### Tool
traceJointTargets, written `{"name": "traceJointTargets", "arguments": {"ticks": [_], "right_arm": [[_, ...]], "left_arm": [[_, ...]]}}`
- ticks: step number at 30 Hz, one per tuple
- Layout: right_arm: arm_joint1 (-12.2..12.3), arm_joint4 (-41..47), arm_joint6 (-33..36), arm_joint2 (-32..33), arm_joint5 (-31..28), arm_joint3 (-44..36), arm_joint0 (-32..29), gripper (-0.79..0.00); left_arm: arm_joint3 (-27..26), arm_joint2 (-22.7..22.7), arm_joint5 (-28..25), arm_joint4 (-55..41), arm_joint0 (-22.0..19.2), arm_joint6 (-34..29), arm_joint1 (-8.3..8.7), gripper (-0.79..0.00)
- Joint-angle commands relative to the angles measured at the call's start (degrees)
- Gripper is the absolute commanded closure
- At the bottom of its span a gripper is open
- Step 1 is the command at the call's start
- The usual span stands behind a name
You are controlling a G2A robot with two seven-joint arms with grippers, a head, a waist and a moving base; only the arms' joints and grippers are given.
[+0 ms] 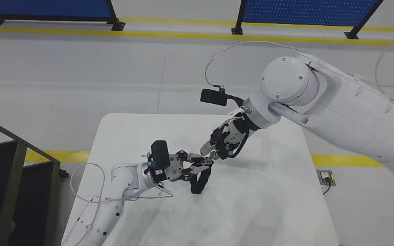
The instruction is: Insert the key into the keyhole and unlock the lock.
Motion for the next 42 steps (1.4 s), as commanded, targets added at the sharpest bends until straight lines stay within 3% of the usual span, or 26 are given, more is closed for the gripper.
{"name": "traceJointTargets", "arguments": {"ticks": [1,8,12,16,28,32,37,42], "right_arm": [[0.1,-1.6,2.7,0.0,-2.7,0.5,1.1,-0.785],[0.5,-8.0,11.1,0.3,-13.1,0.1,2.0,-0.785],[0.9,-10.6,11.3,1.3,-23.3,-1.2,0.7,-0.785],[1.6,-9.9,8.3,3.0,-28.9,-0.1,-1.6,-0.785],[1.7,-9.5,7.9,3.2,-29.1,0.2,-1.9,-0.785],[2.1,-11.8,5.3,3.6,-32.6,-0.1,-4.4,-0.785],[2.9,-20.2,0.3,5.1,-43.9,-1.2,-6.7,-0.785],[4.6,-29.1,-9.7,6.9,-50.6,-2.5,-11.1,-0.785]], "left_arm": [[0.5,-0.4,-1.0,-2.2,0.2,-1.7,0.07,0.000],[-2.4,-4.0,-3.2,-13.2,2.6,-12.1,1.02,0.000],[-5.8,-6.7,-3.7,-20.2,4.5,-19.6,1.92,0.000],[-8.5,-8.5,-3.3,-25.8,5.6,-27.5,2.74,0.000],[-10.7,-9.5,0.8,-40.3,3.0,-47.8,4.18,0.000],[-9.2,-7.4,1.7,-45.8,0.6,-52.7,4.12,0.000],[-5.5,-4.0,1.5,-51.8,-2.9,-55.2,3.54,0.000],[-1.9,-1.4,0.6,-53.3,-5.2,-54.4,2.80,0.000]]}}
